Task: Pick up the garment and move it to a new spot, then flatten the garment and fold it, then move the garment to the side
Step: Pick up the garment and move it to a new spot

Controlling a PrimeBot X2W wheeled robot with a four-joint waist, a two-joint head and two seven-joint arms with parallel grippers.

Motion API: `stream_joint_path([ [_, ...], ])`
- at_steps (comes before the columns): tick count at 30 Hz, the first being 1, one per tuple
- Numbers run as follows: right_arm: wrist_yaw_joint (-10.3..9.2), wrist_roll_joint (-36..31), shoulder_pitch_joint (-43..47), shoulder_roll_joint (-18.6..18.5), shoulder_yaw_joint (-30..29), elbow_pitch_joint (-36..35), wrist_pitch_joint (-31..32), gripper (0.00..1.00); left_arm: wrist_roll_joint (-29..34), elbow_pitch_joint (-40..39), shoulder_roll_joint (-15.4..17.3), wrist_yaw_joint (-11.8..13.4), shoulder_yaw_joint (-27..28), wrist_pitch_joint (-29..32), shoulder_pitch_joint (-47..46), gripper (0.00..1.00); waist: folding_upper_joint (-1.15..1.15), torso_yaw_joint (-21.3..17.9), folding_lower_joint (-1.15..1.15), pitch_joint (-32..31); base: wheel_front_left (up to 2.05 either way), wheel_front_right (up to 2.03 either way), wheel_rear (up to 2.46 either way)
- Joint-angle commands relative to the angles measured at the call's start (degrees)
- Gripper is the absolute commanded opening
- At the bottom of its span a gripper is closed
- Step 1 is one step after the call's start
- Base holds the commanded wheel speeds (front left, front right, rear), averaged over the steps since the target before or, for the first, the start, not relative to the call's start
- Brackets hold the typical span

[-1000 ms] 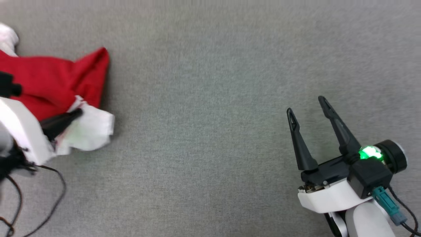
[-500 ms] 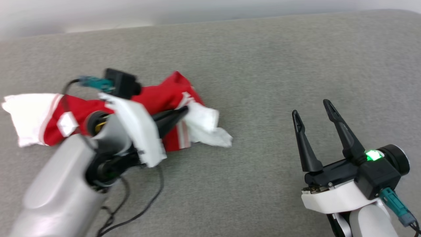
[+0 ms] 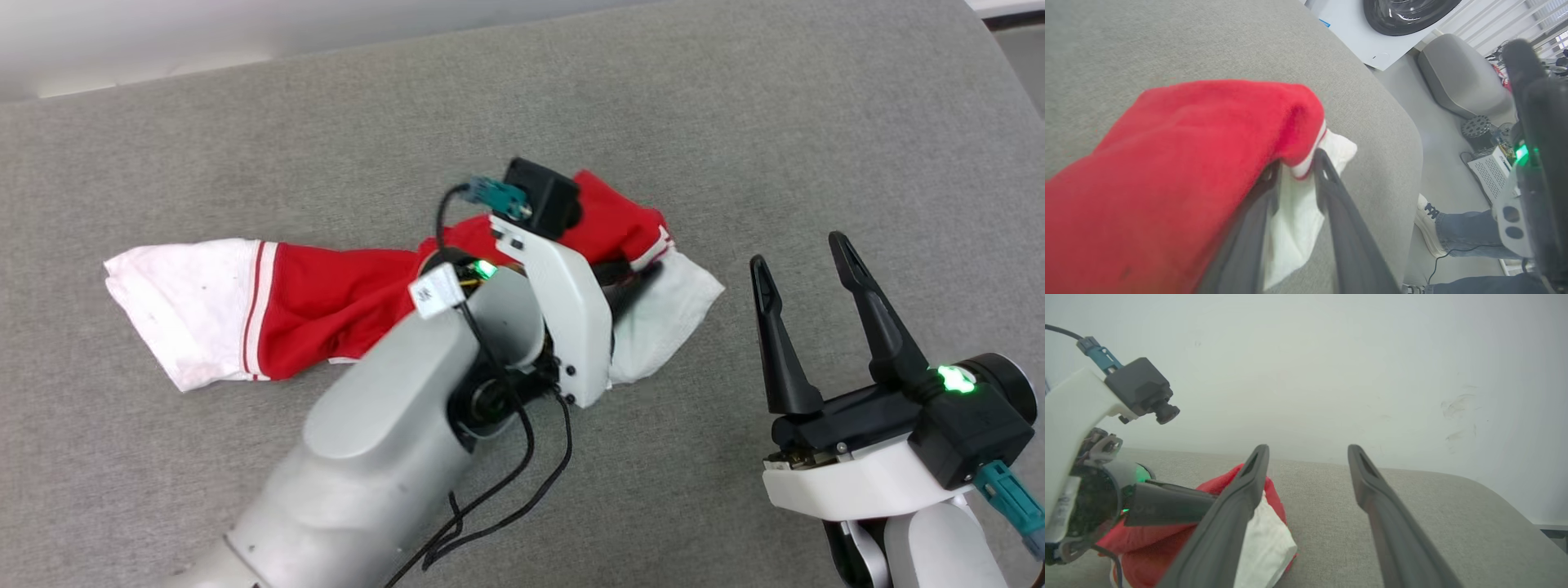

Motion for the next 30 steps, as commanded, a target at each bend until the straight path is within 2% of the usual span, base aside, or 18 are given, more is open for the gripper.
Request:
stream_joint_path([
  [1, -0.02, 0.13, -0.53, 0.09, -0.02, -0.17, -0.14, 1.00, 0.70, 1.09, -0.08, -0.39, -0.46, -0.79, -0.83, 1.00, 0.00, -0.17, 0.00, 0.14, 0.00, 0.00, 0.00],
  [5, -0.02, 0.39, -0.50, 0.09, -0.17, 0.04, -0.14, 1.00, 3.11, 5.02, -0.68, -1.24, -1.84, -5.35, -1.62, 1.00, 0.00, 0.40, 0.00, -0.48, 0.00, 0.00, 0.00],
  [9, -0.02, -0.45, 0.53, 0.09, -0.81, 0.38, -0.14, 1.00, 4.94, 6.47, -0.05, -1.80, -1.75, -11.30, -2.41, 1.00, 0.00, 2.83, 0.00, -2.21, 0.00, 0.00, 0.00],
  [15, -0.02, -1.68, 1.56, 0.08, -1.98, 0.98, -0.14, 1.00, 9.16, 6.83, 4.71, -1.69, 1.35, -24.02, -2.79, 1.00, 0.00, 7.15, 0.00, -5.67, 0.00, 0.00, 0.00],
  [19, -0.02, -2.54, 2.26, 0.08, -2.85, 1.20, -0.14, 1.00, 12.64, 5.86, 9.97, -0.40, 3.60, -32.57, -0.83, 1.00, 0.00, 9.18, 0.00, -7.66, 0.00, 0.00, 0.00],
  [21, -0.02, -2.88, 2.74, 0.08, -3.53, 1.25, -0.14, 1.00, 14.02, 4.52, 12.59, 0.77, 5.42, -34.95, 1.11, 1.00, 0.00, 10.09, 0.00, -8.56, 0.00, 0.00, 0.00],
  [24, -0.02, -3.11, 3.44, 0.09, -4.39, 1.17, -0.14, 1.00, 16.40, 0.43, 16.09, 2.91, 9.21, -36.18, 5.55, 1.00, 0.00, 11.08, 0.00, -9.66, 0.00, 0.00, 0.00],
  [26, -0.02, -3.34, 4.05, 0.08, -4.87, 0.99, -0.14, 1.00, 18.87, -5.08, 17.62, 4.69, 13.56, -36.28, 9.66, 1.00, 0.00, 11.58, 0.00, -10.08, 0.00, 0.00, 0.00],
  [30, -0.02, -3.57, 5.03, 0.08, -5.66, 0.61, -0.14, 1.00, 24.06, -15.17, 18.72, 7.11, 21.46, -36.20, 21.27, 1.00, 0.00, 12.35, 0.00, -10.79, 0.00, 0.00, 0.00],
])
